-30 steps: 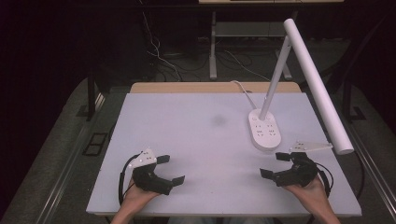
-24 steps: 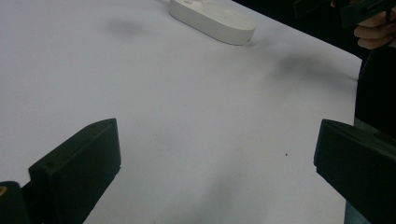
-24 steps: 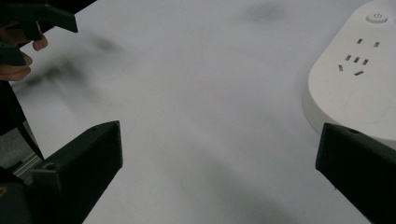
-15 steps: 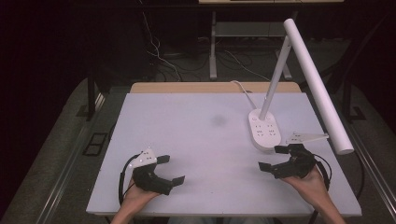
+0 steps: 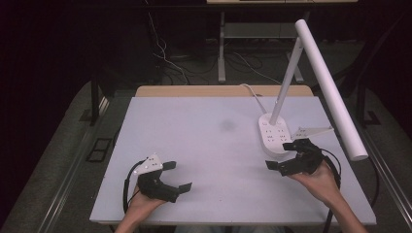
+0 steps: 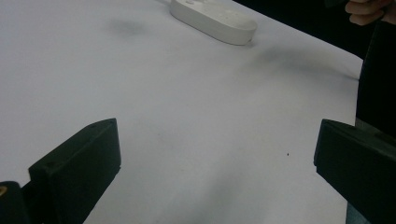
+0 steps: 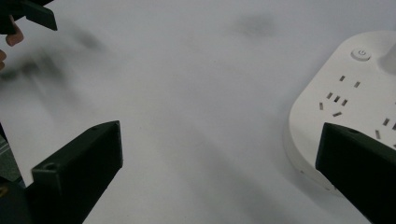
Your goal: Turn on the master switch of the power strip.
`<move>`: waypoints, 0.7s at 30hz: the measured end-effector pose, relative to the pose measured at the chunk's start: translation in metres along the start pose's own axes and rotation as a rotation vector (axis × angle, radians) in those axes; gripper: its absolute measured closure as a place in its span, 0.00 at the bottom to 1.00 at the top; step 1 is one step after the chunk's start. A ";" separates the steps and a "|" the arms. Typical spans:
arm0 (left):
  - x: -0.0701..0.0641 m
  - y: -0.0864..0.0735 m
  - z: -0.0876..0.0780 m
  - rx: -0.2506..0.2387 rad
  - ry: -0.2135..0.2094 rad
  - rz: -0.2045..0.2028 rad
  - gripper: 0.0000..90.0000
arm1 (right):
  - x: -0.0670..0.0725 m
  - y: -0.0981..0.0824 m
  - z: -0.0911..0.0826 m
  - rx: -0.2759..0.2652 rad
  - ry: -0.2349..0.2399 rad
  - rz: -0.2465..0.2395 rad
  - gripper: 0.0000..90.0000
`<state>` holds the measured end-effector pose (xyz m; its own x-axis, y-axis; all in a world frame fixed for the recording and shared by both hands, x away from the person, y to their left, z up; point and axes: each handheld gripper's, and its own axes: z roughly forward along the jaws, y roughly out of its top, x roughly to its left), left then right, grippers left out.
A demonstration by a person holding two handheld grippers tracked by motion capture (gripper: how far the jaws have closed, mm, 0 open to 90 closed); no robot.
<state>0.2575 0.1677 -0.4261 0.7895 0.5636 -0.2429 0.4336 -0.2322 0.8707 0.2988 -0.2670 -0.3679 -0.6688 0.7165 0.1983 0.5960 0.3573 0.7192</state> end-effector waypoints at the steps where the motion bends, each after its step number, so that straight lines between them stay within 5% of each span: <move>1: 0.000 0.000 0.000 -0.001 0.000 0.000 0.00 | 0.000 0.002 0.000 0.002 -0.001 -0.002 0.00; 21: -0.001 -0.001 0.003 0.010 -0.012 0.003 0.00 | -0.012 0.032 0.016 0.057 -0.037 -0.038 0.00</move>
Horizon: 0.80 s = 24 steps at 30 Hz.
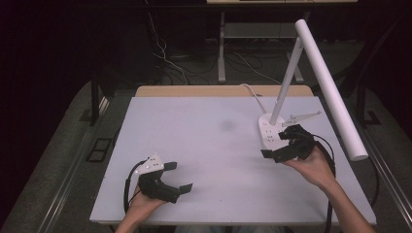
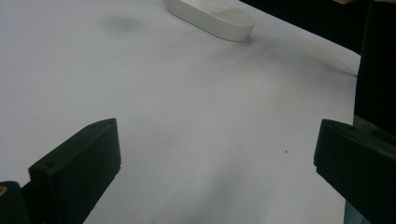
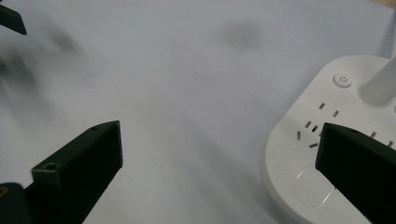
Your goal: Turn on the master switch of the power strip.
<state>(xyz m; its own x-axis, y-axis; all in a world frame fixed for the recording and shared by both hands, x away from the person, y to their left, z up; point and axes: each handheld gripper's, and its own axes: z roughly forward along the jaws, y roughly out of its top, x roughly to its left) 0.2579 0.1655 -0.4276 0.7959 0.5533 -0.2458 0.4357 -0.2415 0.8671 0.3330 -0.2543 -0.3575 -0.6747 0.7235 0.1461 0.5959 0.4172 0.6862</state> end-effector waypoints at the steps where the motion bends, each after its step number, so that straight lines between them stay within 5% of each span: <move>1: 0.000 0.000 0.000 0.001 0.000 0.002 0.00 | -0.001 0.002 0.001 0.007 -0.004 -0.004 0.00; 24: 0.002 -0.001 0.002 0.026 -0.006 -0.001 0.00 | -0.018 0.027 0.020 0.075 -0.062 -0.006 0.00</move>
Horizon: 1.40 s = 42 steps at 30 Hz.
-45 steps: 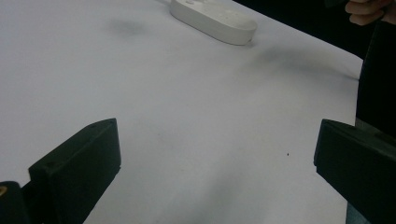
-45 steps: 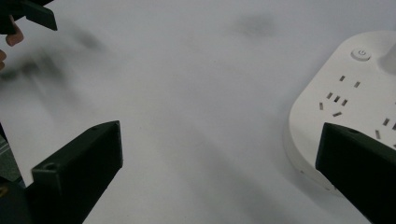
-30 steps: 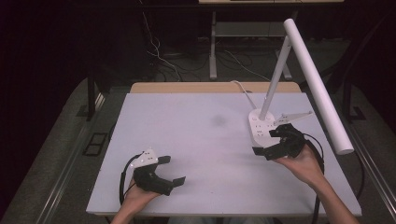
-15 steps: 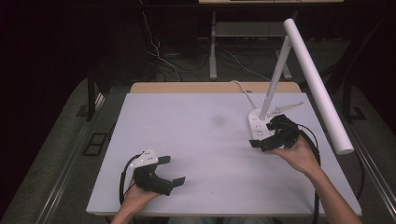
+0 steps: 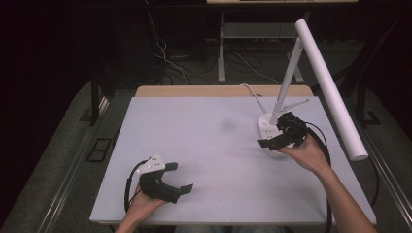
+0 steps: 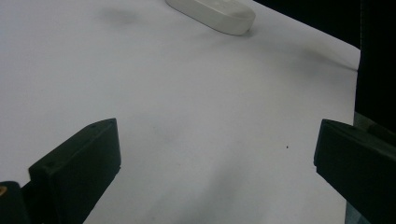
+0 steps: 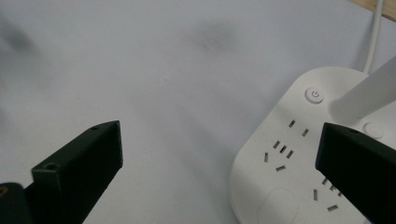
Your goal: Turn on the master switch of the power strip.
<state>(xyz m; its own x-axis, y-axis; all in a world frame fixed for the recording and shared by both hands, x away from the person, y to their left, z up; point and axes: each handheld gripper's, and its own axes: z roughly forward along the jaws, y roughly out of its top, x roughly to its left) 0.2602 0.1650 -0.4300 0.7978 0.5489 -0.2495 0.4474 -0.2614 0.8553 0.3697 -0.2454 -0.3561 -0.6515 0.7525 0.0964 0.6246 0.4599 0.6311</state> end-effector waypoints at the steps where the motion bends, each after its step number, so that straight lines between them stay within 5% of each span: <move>1: 0.000 0.000 0.000 0.000 0.000 0.000 0.00 | -0.001 0.001 0.001 0.003 -0.002 -0.005 0.00; 16: 0.000 0.000 0.001 0.003 -0.002 0.001 0.00 | -0.006 0.017 0.006 0.034 -0.034 -0.041 0.07; 27: 0.001 0.000 0.000 0.003 -0.003 0.001 0.00 | -0.008 0.029 0.009 0.066 -0.035 -0.076 0.45; 42: 0.001 0.000 0.000 0.001 -0.002 0.000 0.00 | -0.009 0.048 0.014 0.080 -0.152 -0.115 0.99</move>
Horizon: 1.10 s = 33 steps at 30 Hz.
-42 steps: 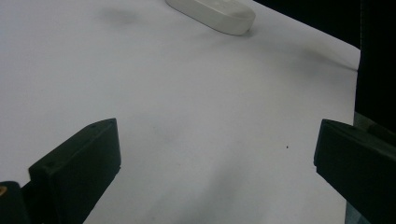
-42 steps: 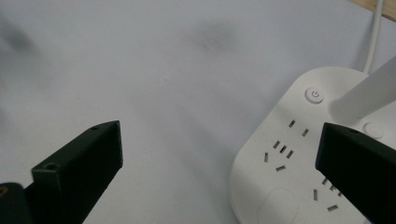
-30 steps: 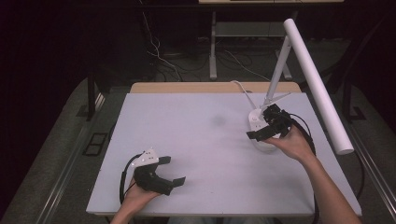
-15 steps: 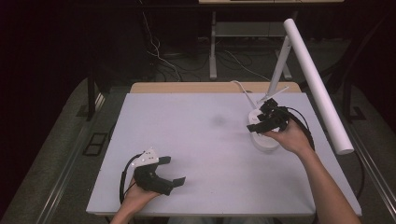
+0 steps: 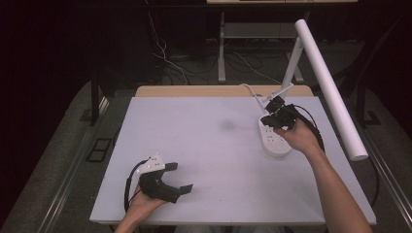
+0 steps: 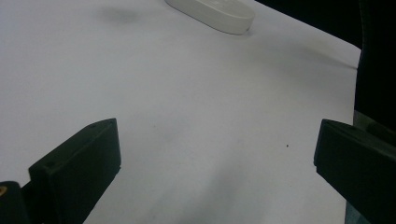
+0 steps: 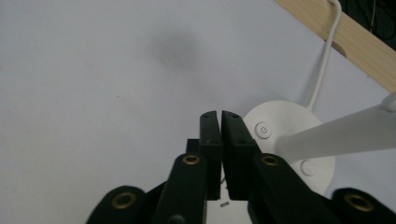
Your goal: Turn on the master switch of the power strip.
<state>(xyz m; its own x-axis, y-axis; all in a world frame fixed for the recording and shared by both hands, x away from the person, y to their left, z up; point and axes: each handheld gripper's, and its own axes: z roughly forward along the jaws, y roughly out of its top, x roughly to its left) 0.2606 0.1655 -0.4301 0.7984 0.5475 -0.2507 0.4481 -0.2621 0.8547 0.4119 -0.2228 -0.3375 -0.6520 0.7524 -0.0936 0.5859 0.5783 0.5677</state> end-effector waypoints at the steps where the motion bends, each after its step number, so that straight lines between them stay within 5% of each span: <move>1: 0.000 0.000 0.000 0.001 0.000 0.001 0.00 | -0.001 0.001 0.000 0.004 -0.009 -0.003 0.99; 8: 0.000 0.000 0.000 0.003 -0.002 0.003 0.00 | -0.008 0.007 0.005 -0.003 -0.052 0.008 0.99; 33: 0.001 0.000 0.000 0.005 -0.006 0.008 0.00 | -0.018 0.010 0.053 0.070 -0.069 0.029 0.99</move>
<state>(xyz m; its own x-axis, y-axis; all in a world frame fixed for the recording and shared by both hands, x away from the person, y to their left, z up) 0.2615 0.1661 -0.4304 0.8045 0.5403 -0.2467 0.4438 -0.2708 0.8542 0.4553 -0.2140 -0.3737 -0.6015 0.7873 -0.1353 0.6373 0.5750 0.5130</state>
